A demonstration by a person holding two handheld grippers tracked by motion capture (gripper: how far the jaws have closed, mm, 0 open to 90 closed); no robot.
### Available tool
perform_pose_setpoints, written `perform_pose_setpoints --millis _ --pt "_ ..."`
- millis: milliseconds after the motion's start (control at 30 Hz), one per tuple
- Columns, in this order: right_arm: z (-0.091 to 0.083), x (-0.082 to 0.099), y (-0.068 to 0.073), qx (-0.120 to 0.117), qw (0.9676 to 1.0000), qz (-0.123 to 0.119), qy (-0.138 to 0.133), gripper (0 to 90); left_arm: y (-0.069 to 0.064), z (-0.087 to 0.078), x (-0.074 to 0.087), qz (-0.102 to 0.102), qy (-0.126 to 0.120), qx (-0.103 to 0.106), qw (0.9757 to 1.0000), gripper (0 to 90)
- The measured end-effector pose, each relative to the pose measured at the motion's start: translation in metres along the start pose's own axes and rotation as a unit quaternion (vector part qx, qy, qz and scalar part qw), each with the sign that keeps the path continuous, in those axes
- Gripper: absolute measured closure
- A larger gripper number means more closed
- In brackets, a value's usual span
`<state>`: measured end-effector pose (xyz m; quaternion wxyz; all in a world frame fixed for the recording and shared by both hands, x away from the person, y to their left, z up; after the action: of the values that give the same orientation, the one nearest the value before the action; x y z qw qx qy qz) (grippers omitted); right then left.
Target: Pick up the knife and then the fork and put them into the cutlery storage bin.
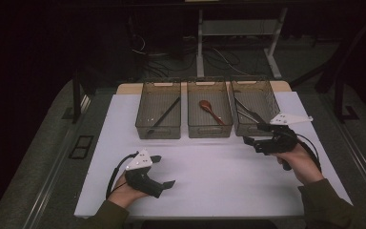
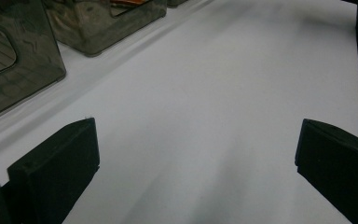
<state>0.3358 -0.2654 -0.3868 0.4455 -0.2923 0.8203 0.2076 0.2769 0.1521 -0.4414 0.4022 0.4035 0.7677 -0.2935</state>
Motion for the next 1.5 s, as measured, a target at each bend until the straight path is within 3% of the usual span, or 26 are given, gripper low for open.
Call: perform_pose_setpoints --millis 200,567,1067,1500 --pt "-0.003 0.012 0.011 -0.011 0.9999 -0.010 -0.001 19.4 0.001 0.000 0.001 -0.003 -0.002 -0.001 1.0000 0.0" --pt "-0.010 0.041 0.024 -0.036 0.9993 -0.006 -0.004 19.3 -0.002 -0.001 0.001 -0.001 -0.001 0.000 1.0000 0.0" --pt "-0.017 0.071 0.028 -0.050 0.9987 -0.004 -0.008 19.3 -0.002 0.000 0.001 0.000 0.001 0.001 1.0000 0.0" --pt "-0.028 0.086 0.028 -0.055 0.9984 0.008 -0.013 19.3 -0.003 0.000 0.001 0.000 0.000 0.001 1.0000 0.0"
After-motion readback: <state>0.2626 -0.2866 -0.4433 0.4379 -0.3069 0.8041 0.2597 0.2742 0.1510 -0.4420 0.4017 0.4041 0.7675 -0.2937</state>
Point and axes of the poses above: each handheld gripper's, and its own axes: z roughly forward along the jaws, x roughly out of its underside, y roughly to its left, the point moved 1 cm from there along z, roughly forward along the jaws, and after that the axes turned 1 degree about -z, right-handed, at the moved point
